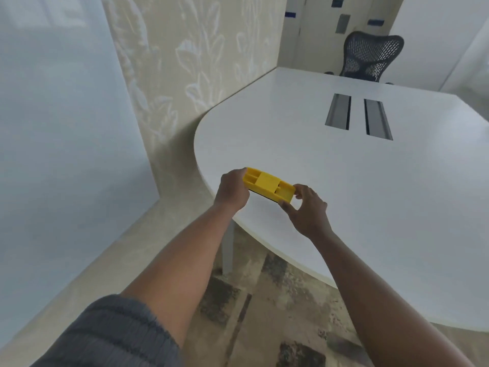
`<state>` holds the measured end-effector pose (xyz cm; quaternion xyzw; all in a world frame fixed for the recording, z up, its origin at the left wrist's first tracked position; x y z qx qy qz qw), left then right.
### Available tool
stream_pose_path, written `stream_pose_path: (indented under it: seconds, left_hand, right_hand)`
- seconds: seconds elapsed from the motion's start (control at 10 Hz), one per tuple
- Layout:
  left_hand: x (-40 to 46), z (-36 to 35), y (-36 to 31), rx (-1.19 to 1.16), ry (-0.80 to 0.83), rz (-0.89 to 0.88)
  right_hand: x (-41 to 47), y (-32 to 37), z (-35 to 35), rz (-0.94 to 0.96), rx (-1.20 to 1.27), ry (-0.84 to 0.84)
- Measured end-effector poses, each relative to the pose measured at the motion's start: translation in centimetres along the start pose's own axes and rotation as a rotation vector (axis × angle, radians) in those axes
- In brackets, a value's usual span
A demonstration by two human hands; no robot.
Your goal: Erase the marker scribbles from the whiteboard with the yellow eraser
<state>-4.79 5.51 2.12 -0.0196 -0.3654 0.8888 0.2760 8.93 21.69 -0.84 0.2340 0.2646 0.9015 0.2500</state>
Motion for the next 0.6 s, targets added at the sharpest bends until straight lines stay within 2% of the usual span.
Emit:
stream_pose_path:
  seconds: [0.4, 0.5, 0.6]
  left_hand:
    - [-0.1, -7.2, 1.7, 0.034, 0.304, 0.053]
    - [-0.9, -7.2, 1.7, 0.034, 0.337, 0.03]
    - [-1.3, -5.5, 2.0, 0.006, 0.227, 0.058]
  right_hand:
    - [-0.9, -4.6, -2.3, -0.122, -0.116, 0.072]
    - [-1.1, -4.4, -2.3, -0.113, -0.158, 0.086]
    - [-1.3, -3.3, -1.8, -0.106, -0.231, 0.049]
Point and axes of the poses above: each hand's wrist, its own x-axis towards the middle knuckle, its own z-axis out of the back of the hand, y = z × x, the point moved 10 cm from there along x, towards the middle knuckle, and after that the axes turned 2 degrees about -y, right-handed, at the moved point
